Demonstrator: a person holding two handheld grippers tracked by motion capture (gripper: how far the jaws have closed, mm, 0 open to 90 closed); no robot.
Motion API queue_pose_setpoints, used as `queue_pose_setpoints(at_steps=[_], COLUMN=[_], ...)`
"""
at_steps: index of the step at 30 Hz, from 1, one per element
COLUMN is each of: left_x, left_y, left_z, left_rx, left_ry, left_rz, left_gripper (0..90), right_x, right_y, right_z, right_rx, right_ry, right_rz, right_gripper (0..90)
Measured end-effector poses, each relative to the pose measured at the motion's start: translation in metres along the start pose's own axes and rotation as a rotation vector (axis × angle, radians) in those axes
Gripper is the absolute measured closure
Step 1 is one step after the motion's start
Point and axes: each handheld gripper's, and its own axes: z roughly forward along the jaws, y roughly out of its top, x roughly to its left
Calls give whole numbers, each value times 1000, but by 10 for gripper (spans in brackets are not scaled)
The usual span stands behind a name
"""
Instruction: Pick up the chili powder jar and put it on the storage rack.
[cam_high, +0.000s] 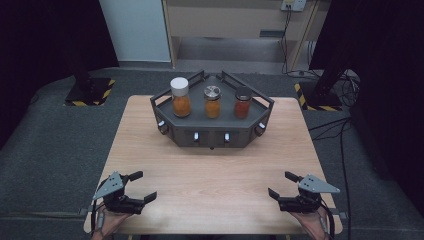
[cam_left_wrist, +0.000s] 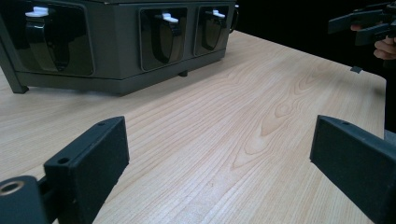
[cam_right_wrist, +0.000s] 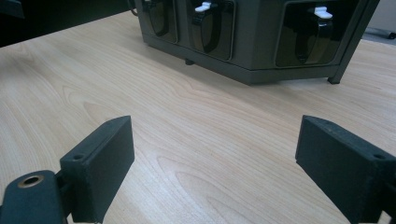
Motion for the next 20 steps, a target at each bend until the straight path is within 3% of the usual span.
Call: queue_pose_setpoints(at_steps=[20], left_x=[0], left_y=[0], left_z=[1], left_rx=[-1], left_ry=[-2], left_rz=[6], left_gripper=[36], right_x=[-2], right_y=[-2], right_z=[1], right_rx=[0], right_ry=[-6], right_rz=[5], right_gripper=[112])
